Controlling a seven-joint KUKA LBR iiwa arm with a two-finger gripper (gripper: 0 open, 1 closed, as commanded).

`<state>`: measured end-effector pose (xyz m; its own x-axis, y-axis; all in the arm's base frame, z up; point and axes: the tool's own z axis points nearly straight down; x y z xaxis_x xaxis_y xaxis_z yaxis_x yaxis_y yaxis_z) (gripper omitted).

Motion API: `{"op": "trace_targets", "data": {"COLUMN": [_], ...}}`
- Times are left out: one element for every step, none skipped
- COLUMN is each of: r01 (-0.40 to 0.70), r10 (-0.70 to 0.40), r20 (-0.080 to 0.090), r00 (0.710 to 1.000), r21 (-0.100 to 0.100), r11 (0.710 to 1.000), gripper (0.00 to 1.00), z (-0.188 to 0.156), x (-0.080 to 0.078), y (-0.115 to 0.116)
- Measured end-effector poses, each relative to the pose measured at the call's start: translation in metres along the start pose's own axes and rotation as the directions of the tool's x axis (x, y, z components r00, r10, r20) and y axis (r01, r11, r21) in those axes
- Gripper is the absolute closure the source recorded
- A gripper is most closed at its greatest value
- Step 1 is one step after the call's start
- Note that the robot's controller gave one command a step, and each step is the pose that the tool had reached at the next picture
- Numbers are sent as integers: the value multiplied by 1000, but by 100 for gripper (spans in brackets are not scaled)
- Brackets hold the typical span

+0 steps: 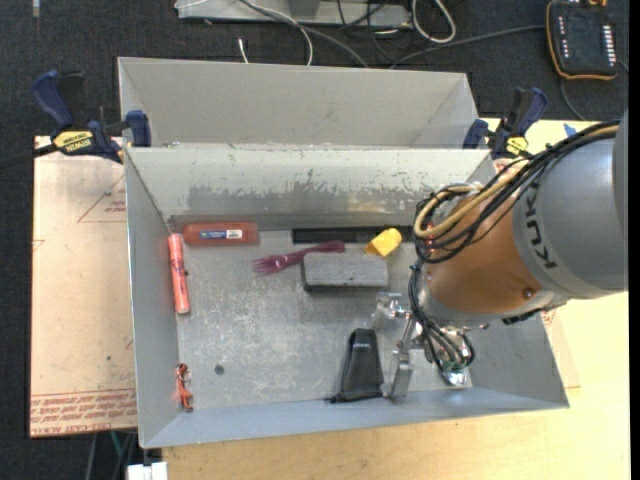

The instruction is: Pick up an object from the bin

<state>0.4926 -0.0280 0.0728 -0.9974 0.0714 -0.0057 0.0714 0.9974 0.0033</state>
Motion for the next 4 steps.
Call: {"op": "trace_targets", "data": {"r01": [-6,36,168,261], "r10": [6,-36,-168,-261], "r20": [4,-1,-1,1], "r00": [1000,999,986,965], "r21": [0,0,-1,-5], "r11": [1000,999,986,965], "gripper": [0,0,0,0], "z": [3,-1,-46,6], "x": [3,-8,5,-12], "y": [19,26,30,104]}}
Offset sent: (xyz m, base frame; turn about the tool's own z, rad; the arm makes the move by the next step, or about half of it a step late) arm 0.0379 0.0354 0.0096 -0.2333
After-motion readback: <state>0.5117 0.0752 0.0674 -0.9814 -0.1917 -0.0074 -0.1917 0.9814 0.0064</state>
